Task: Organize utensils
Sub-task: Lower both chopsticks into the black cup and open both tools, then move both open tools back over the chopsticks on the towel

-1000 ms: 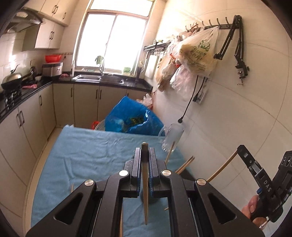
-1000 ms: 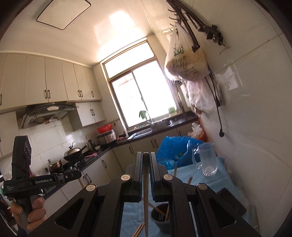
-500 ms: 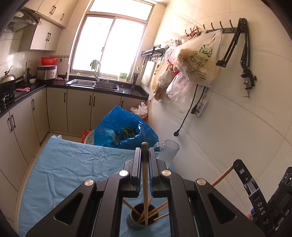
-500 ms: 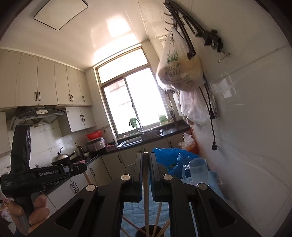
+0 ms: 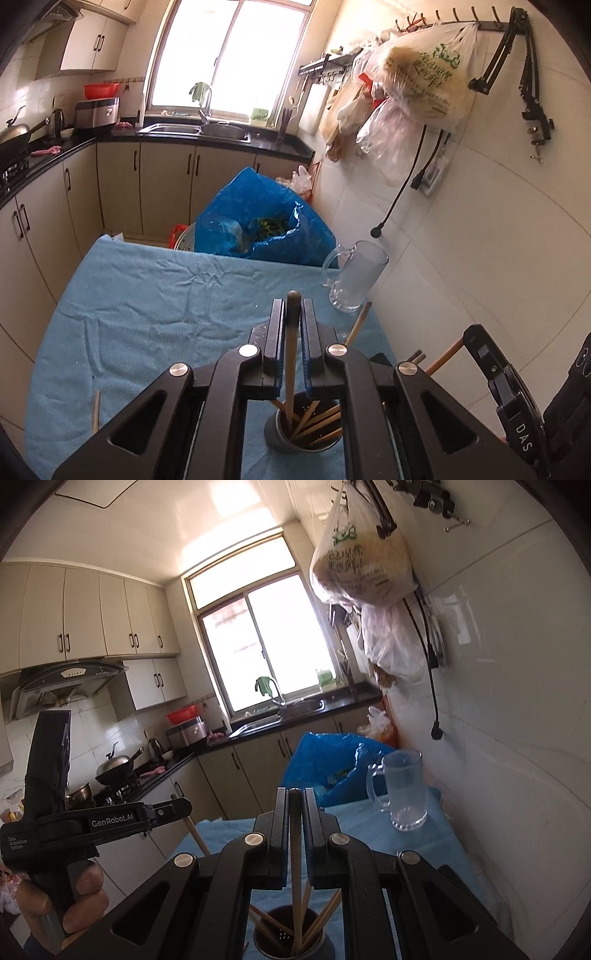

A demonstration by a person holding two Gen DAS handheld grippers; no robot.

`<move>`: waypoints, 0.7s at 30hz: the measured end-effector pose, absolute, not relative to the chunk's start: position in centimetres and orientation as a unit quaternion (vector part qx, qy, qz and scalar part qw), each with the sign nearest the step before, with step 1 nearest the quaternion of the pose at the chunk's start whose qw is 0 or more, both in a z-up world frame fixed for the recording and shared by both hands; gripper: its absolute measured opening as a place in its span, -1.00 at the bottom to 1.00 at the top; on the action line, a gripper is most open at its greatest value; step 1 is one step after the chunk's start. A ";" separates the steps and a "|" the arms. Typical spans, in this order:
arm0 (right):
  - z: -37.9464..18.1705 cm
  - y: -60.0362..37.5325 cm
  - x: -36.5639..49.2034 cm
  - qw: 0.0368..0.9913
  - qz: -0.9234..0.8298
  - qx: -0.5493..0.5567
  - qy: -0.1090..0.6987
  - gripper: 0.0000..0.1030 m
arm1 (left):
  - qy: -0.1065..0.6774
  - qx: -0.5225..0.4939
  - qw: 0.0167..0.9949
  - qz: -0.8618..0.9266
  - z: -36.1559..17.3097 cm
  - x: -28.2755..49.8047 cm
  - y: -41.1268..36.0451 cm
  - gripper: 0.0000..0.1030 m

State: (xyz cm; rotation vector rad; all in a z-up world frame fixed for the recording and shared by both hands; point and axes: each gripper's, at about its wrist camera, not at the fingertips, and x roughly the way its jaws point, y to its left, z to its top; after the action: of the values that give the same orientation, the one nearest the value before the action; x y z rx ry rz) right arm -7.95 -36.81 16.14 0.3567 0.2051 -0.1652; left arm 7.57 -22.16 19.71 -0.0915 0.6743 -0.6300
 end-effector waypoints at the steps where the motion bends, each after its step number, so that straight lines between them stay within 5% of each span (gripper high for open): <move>1: 16.1 -36.9 -7.9 0.975 -0.080 0.180 0.104 -0.82 | 0.327 -0.045 0.893 -0.305 19.7 7.6 -22.0 -0.84; 5: 16.7 -36.6 -8.4 0.976 -0.081 0.177 0.099 -0.80 | 0.321 -0.048 0.895 -0.305 20.3 6.9 -21.3 -0.49; 9: 18.0 -36.0 -10.3 0.978 -0.080 0.173 0.080 -0.77 | 0.308 -0.055 0.898 -0.310 21.4 5.4 -19.6 -0.40; 21: 16.3 -32.1 -15.2 0.976 -0.028 0.189 0.107 -0.13 | 0.311 -0.054 0.908 -0.277 19.9 0.9 -11.3 -0.21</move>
State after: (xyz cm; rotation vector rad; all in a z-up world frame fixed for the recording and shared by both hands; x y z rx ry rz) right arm -15.19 -32.15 16.27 0.3818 0.2148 -0.0568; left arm 0.91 -11.25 19.87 -0.1107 0.6409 -0.5720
